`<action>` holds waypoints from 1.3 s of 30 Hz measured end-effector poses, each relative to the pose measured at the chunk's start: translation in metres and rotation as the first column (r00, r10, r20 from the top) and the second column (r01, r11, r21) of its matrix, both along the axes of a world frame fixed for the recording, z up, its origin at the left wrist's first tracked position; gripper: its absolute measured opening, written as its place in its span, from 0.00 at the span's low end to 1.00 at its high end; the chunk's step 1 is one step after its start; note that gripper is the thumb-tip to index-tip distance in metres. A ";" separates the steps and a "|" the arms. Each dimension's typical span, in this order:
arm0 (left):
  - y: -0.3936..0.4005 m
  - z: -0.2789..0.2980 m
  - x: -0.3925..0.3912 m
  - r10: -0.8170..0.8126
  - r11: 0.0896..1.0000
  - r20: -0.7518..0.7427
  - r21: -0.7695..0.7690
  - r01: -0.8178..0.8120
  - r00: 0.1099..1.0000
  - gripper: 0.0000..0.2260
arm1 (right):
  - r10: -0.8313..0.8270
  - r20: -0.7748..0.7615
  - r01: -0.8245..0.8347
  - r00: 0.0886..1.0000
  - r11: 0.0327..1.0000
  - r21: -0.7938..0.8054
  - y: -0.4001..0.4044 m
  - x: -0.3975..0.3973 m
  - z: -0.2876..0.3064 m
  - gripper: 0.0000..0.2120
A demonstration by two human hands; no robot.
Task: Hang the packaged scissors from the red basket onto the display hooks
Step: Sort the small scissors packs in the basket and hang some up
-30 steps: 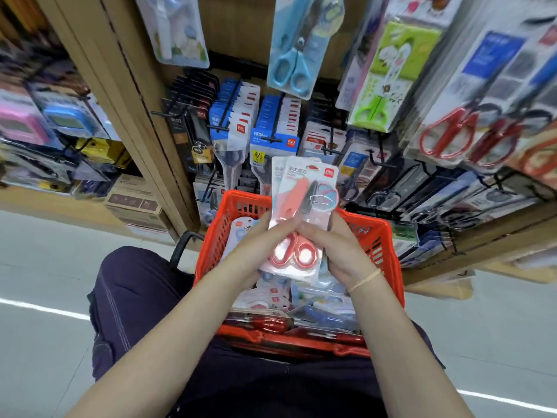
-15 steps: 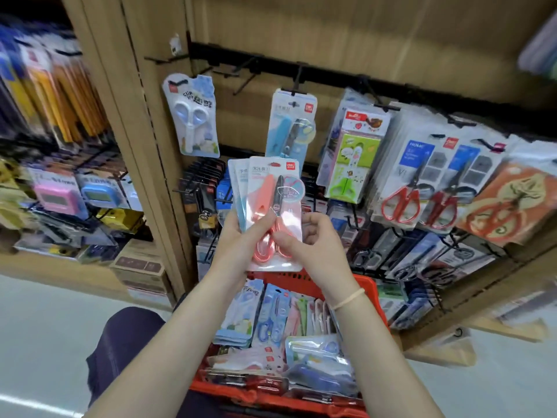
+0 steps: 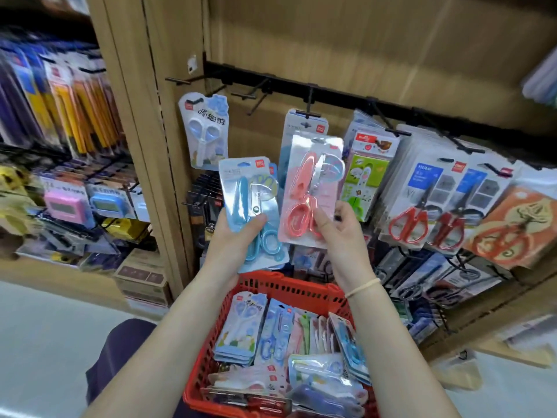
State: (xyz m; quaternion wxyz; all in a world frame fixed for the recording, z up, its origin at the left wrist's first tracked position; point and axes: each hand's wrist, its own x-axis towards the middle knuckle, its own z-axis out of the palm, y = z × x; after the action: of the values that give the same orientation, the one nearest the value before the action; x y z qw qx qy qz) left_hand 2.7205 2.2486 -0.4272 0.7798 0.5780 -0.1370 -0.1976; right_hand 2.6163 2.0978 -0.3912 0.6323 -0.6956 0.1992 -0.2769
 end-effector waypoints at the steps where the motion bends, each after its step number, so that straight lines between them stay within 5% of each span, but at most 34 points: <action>1: 0.002 -0.002 0.002 0.027 1.000 -0.014 -0.006 -0.027 1.000 0.19 | -0.003 -0.001 0.003 1.000 1.000 -0.028 -0.002 0.001 0.002 0.03; 8: 0.018 -0.001 0.015 0.099 0.993 -0.033 -0.057 -0.101 0.995 0.20 | -0.050 -0.009 0.048 0.999 0.987 -0.152 -0.007 0.024 0.011 0.04; 16: 0.015 0.010 0.020 0.082 0.994 0.017 -0.069 -0.081 0.996 0.14 | -0.106 -0.007 0.104 0.994 0.983 -0.154 -0.003 0.041 0.011 0.06; 20: 0.010 0.011 0.019 0.066 0.996 0.006 -0.068 -0.066 0.998 0.19 | -0.142 -0.036 0.137 0.989 0.985 -0.107 -0.008 0.047 0.010 0.06; 24: 0.007 0.010 0.018 0.059 0.995 -0.003 -0.079 -0.059 0.998 0.22 | -0.136 -0.163 0.140 0.977 0.990 0.017 -0.010 0.045 -0.005 0.18; 28: 0.004 0.008 0.017 0.044 0.997 -0.004 -0.069 -0.044 0.999 0.26 | -0.179 -0.275 0.156 0.944 0.982 -0.104 -0.006 0.033 -0.017 0.20; 31: -0.001 0.008 0.014 0.039 0.997 0.003 -0.064 -0.039 0.999 0.23 | -0.091 -0.201 0.064 0.975 0.989 -0.135 0.004 0.025 -0.012 0.12; 37: -0.012 0.010 0.008 0.035 0.999 -0.005 -0.019 -0.035 0.999 0.17 | 0.131 -0.239 -0.175 0.962 0.970 -0.172 0.024 0.025 -0.006 0.23; 39: -0.013 0.010 0.009 0.024 1.000 -0.003 -0.014 -0.024 1.000 0.16 | 0.129 -0.233 -0.170 0.964 0.971 -0.166 0.023 0.024 -0.007 0.17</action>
State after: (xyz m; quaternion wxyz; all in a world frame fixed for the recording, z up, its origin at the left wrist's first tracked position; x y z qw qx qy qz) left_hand 2.7290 2.2354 -0.4168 0.7864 0.5739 -0.1304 -0.1878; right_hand 2.6407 2.1208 -0.3980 0.5584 -0.7905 0.1883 -0.1667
